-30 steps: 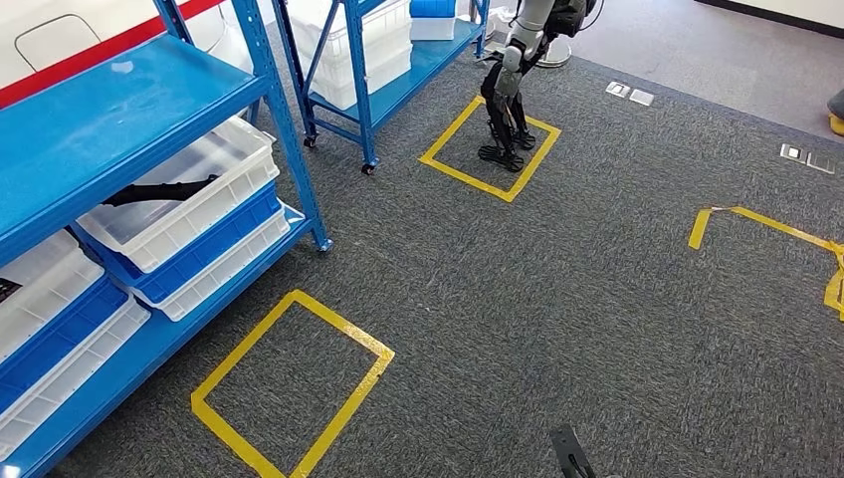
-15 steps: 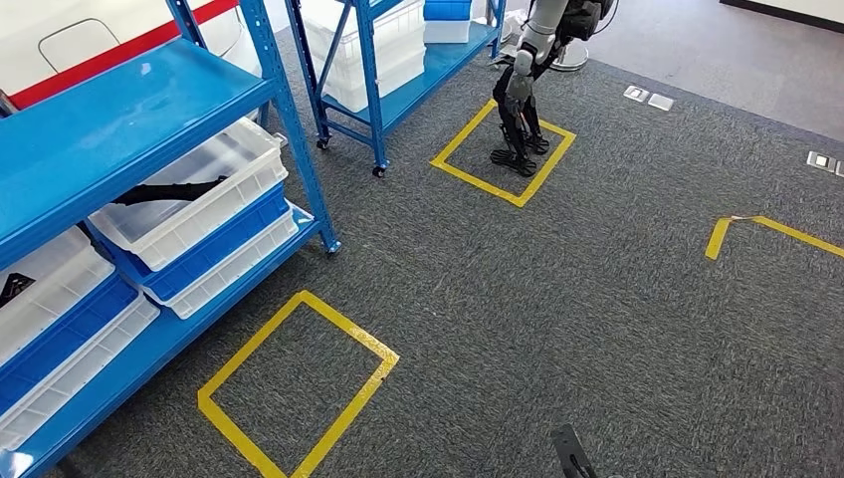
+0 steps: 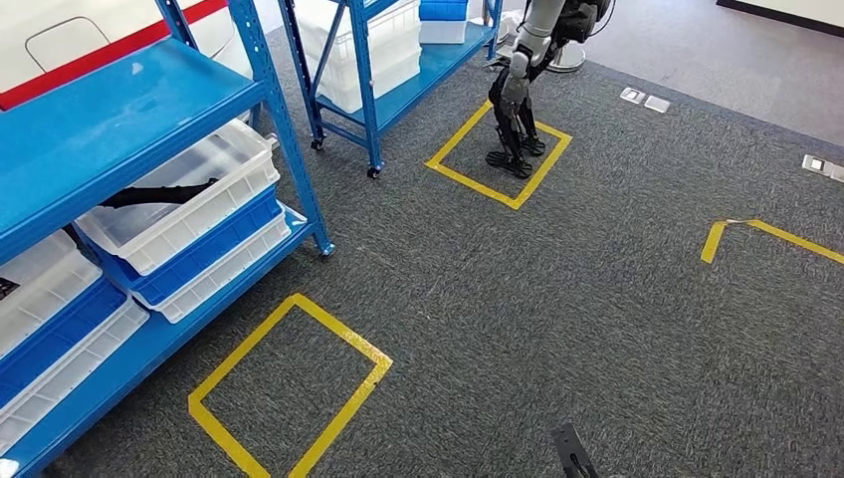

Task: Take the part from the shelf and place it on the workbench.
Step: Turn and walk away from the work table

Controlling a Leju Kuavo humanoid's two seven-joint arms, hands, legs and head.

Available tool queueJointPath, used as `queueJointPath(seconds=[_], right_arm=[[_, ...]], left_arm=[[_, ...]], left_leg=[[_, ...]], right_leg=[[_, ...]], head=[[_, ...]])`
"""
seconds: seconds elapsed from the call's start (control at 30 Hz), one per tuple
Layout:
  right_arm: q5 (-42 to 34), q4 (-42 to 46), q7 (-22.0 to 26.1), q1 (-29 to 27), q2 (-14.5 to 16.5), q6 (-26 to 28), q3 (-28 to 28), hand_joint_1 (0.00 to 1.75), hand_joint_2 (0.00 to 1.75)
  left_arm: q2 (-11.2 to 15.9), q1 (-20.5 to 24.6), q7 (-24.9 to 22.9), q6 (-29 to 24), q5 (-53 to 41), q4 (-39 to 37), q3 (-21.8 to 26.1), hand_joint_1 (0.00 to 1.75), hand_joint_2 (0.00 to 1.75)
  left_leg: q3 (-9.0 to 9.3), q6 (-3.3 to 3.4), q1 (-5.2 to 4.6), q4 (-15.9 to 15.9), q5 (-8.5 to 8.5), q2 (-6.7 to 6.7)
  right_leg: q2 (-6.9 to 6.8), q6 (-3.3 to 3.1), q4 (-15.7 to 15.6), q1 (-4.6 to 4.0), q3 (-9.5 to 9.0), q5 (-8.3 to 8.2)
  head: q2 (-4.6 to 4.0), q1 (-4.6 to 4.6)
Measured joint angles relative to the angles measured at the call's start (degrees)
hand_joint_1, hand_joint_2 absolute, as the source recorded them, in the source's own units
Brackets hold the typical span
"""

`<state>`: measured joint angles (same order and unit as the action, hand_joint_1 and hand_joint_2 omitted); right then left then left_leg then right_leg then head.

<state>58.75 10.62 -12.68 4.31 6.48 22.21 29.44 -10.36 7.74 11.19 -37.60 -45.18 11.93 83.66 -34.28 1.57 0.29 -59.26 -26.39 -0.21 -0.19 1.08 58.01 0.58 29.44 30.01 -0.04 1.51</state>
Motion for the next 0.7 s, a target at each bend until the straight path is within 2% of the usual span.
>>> queueJointPath(seconds=[0.07,0.13,0.17,0.23,0.27,0.3,0.33,0.4,0.43,0.5,0.57,0.63,0.7], right_arm=[[-0.04,0.01,0.0,0.05,-0.02,0.02,0.01,0.0,0.0],[-0.08,0.02,0.01,0.1,-0.01,0.03,0.01,0.0,0.0],[-0.1,0.02,0.02,0.12,-0.04,0.04,0.01,0.0,0.0],[-0.12,0.02,0.04,0.1,-0.14,0.04,0.08,0.0,0.0],[-0.13,0.02,0.04,0.03,-0.2,0.04,0.16,0.0,0.0],[-0.13,0.02,0.04,-0.04,-0.25,0.04,0.26,0.0,0.0],[-0.13,0.02,0.04,-0.09,-0.27,0.04,0.35,0.0,0.0],[-0.13,0.02,0.05,-0.08,-0.36,0.04,0.46,0.0,0.0],[-0.13,0.02,0.06,-0.05,-0.38,0.04,0.48,0.0,0.0],[-0.13,0.02,0.07,-0.02,-0.4,0.03,0.51,0.0,0.0],[-0.13,0.02,0.07,-0.03,-0.38,0.03,0.55,0.0,0.0],[-0.12,0.02,0.07,-0.04,-0.31,0.03,0.58,0.0,0.0],[-0.11,0.02,0.07,-0.03,-0.28,0.03,0.62,0.0,0.0]], left_arm=[[-0.02,-0.02,0.0,0.01,0.0,0.0,0.01,0.0,0.0],[-0.01,-0.03,0.0,0.02,-0.01,0.0,0.02,0.0,0.0],[0.0,0.01,0.0,0.03,-0.04,0.0,0.01,0.0,0.0],[0.04,0.07,-0.01,0.04,-0.08,0.0,-0.03,0.0,0.0],[0.03,0.07,-0.03,0.05,-0.1,0.0,-0.04,0.0,0.0],[0.02,0.04,-0.05,0.05,-0.09,-0.01,-0.04,0.0,0.0],[0.02,0.01,-0.08,0.05,-0.09,-0.01,-0.04,0.0,0.0],[-0.02,0.0,-0.11,0.05,-0.09,-0.02,-0.03,0.0,0.0],[-0.02,0.0,-0.11,0.05,-0.09,-0.02,-0.03,0.0,0.0],[-0.01,0.03,-0.11,0.04,-0.09,-0.02,-0.04,0.0,0.0],[0.02,0.05,-0.11,0.03,-0.09,-0.02,-0.05,0.0,0.0],[0.01,0.05,-0.11,0.03,-0.09,-0.03,-0.05,0.0,0.0],[-0.04,0.05,-0.11,0.03,-0.09,-0.04,-0.05,0.0,0.0]], left_leg=[[0.27,0.32,-0.12,0.64,0.02,-0.07],[0.96,0.85,0.09,1.43,0.15,-0.11],[1.25,1.08,0.2,1.66,0.16,-0.1],[1.47,1.39,0.16,1.7,-0.06,-0.11],[1.58,1.41,0.16,1.68,-0.19,-0.17],[1.76,1.37,0.18,1.65,-0.37,-0.25],[2.01,1.27,0.21,1.64,-0.55,-0.35],[2.61,0.98,0.27,1.6,-0.97,-0.52],[2.83,0.73,0.16,1.51,-1.23,-0.59],[3.07,0.17,-0.13,1.35,-1.78,-0.72],[3.18,-0.32,-0.18,1.43,-2.03,-0.77],[3.09,-0.83,0.06,0.82,-2.61,-0.66],[1.19,-1.37,0.28,-3.51,-5.08,-0.46]], right_leg=[[-0.07,0.61,-0.08,0.07,-0.12,0.25],[-0.07,0.84,2.25,0.09,0.85,1.48],[-0.04,0.73,5.19,0.14,2.41,2.68],[0.01,0.59,13.05,0.2,6.83,5.33],[0.02,0.81,15.76,0.26,8.66,5.84],[0.03,1.28,16.29,0.33,9.44,5.33],[0.02,1.84,14.89,0.44,9.23,4.08],[0.01,2.92,8.35,0.71,6.65,0.5],[0.02,3.12,5.14,0.79,5.3,-0.89],[0.06,2.68,1.1,0.79,3.43,-2.43],[0.1,1.67,0.49,0.58,3.02,-2.54],[0.1,0.81,0.36,0.85,2.86,-2.51],[0.04,0.03,0.23,1.18,2.52,-2.32]], head=[[0.0,-0.01],[0.0,0.03],[0.0,0.05],[0.0,0.09],[0.0,0.08],[0.0,0.08],[0.0,0.08],[0.0,0.09],[0.0,0.1],[0.0,0.09],[0.0,0.06],[0.0,0.02],[0.0,-0.07]])
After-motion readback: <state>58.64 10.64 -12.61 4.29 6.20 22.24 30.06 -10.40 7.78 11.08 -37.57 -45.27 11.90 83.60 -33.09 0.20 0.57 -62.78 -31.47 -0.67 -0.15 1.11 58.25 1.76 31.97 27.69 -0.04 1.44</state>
